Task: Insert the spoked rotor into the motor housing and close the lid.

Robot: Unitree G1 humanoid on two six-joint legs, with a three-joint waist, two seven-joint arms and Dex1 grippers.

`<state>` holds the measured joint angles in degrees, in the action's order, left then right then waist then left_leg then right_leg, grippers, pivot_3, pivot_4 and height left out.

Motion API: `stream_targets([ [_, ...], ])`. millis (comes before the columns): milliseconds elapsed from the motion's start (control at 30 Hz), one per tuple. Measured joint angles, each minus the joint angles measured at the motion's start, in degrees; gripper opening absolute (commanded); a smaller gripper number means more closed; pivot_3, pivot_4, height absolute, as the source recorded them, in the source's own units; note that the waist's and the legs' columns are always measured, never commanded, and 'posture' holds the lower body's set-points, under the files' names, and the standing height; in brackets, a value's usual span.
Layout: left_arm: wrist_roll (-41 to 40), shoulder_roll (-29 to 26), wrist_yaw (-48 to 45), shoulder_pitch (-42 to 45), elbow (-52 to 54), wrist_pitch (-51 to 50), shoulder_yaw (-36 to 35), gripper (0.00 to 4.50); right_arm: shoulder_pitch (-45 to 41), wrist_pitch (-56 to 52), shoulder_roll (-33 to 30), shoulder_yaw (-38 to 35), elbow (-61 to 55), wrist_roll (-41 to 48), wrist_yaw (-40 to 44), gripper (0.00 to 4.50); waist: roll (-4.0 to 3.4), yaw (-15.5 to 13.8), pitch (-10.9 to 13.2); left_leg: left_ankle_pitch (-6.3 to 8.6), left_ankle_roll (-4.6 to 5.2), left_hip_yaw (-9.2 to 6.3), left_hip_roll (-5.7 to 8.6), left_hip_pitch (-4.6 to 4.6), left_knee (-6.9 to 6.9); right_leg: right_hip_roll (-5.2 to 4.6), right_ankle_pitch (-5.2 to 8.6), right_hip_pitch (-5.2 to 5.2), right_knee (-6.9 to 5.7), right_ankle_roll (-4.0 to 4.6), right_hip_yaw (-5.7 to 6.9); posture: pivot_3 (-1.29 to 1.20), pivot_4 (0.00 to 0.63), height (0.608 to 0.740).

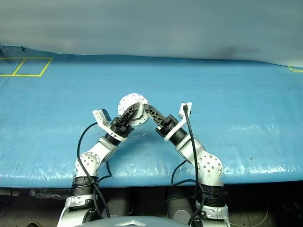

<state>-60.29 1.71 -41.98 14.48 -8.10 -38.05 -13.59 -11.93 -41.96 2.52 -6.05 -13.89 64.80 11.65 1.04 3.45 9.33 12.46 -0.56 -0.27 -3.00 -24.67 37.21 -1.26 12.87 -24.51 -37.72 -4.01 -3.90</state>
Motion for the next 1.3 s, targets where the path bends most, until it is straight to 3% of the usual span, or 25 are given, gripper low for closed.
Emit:
stream_targets([
  [233, 4.26, 1.22, 6.35, -0.18, -1.27, 6.39, -3.83, 2.7, -0.77, 7.2, -2.89, 1.84, 0.97, -13.78, -0.4, 3.18, 0.01, -0.17, 0.0, 0.0, -0.01, 0.02, 0.03, -0.01, 0.01, -0.02, -0.04, 0.01, 0.02, 0.02, -0.02, 0.0, 0.15, 0.74],
  [500, 10.09, 1.47, 19.73, 6.65, -12.61, 20.22, -12.83, 2.7, 0.74, 8.1, -13.28, 14.4, 1.63, -30.53, 5.35, 3.18, 0.05, -0.42, 0.0, -0.02, -0.02, -0.02, 0.03, 0.0, 0.03, 0.02, -0.04, 0.0, -0.02, 0.0, -0.02, 0.0, 0.15, 0.74],
  [767, 15.76, -5.15, 28.91, 19.07, -27.84, 33.75, -19.64, 2.7, 1.41, 10.55, -13.98, 16.86, 1.68, -38.26, 7.23, 3.18, 0.34, -1.39, 0.13, -0.02, -0.05, -0.01, 0.07, -0.05, 0.09, -0.02, -0.16, 0.04, 0.06, -0.01, -0.03, 0.0, 0.15, 0.74],
  [967, 19.7, -8.74, 31.92, 23.88, -36.52, 37.8, -20.08, 2.7, 1.51, 10.92, -13.07, 16.71, 1.66, -40.01, 7.3, 3.18, 0.41, -1.94, 0.12, -0.03, -0.07, -0.01, 0.08, -0.02, 0.07, -0.04, -0.26, 0.09, 0.08, 0.11, 0.0, 0.0, 0.15, 0.74],
  [1167, 22.98, -10.44, 33.34, 24.48, -38.58, 40.33, -19.4, 4.45, 1.56, 10.93, -12.76, 16.65, 1.65, -41.43, 7.43, 3.2, 0.41, -1.33, 0.1, -0.08, -0.15, -0.01, 0.06, 0.12, 0.07, -0.02, -0.27, 0.12, -0.03, 0.1, -0.01, 0.0, 0.15, 0.74],
  [1300, 25.0, -10.56, 36.56, 21.58, -35.51, 44.2, -19.6, 4.48, 1.59, 10.93, -12.32, 16.56, 1.67, -41.86, 7.58, 3.2, 0.39, -0.37, 0.09, -0.09, -0.17, 0.0, 0.03, 0.2, 0.06, 0.0, -0.28, 0.13, -0.08, 0.11, -0.07, 0.0, 0.15, 0.74],
])
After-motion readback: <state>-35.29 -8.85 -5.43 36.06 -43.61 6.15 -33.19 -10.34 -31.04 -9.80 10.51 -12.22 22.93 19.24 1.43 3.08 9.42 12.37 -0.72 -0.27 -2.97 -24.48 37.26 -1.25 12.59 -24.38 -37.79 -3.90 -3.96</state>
